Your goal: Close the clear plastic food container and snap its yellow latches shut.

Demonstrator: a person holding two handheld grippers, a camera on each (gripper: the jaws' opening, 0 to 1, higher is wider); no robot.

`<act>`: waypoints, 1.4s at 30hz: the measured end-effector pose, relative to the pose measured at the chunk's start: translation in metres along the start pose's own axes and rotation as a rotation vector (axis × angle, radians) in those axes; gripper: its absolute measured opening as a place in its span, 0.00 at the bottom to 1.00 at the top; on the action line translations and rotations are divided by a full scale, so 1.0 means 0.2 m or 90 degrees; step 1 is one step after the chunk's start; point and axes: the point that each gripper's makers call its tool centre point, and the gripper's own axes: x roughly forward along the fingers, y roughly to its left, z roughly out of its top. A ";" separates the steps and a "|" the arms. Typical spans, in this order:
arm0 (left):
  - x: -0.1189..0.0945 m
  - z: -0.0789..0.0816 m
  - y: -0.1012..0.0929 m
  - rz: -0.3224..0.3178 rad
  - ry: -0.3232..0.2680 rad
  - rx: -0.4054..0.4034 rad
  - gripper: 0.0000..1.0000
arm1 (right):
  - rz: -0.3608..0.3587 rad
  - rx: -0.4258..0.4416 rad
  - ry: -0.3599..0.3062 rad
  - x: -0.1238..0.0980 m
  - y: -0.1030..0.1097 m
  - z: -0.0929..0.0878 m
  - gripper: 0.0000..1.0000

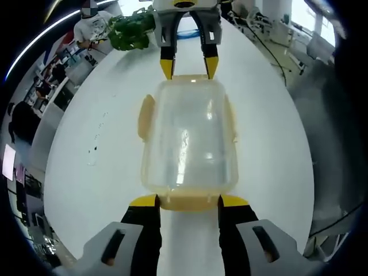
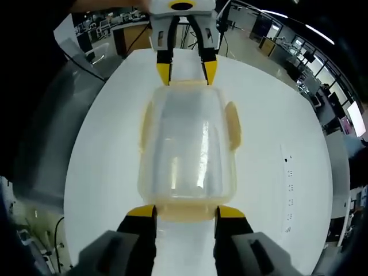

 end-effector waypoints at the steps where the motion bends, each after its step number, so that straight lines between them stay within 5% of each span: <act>1: 0.00 0.01 0.00 0.000 -0.002 0.001 0.35 | 0.000 0.001 0.001 0.00 0.00 -0.01 0.36; 20: 0.13 0.12 -0.01 -0.017 -0.011 -0.013 0.35 | 0.013 0.006 0.030 0.01 -0.01 -0.19 0.36; 42: 0.22 0.09 -0.02 -0.045 -0.002 -0.036 0.35 | 0.040 0.002 0.043 0.07 0.00 -0.22 0.36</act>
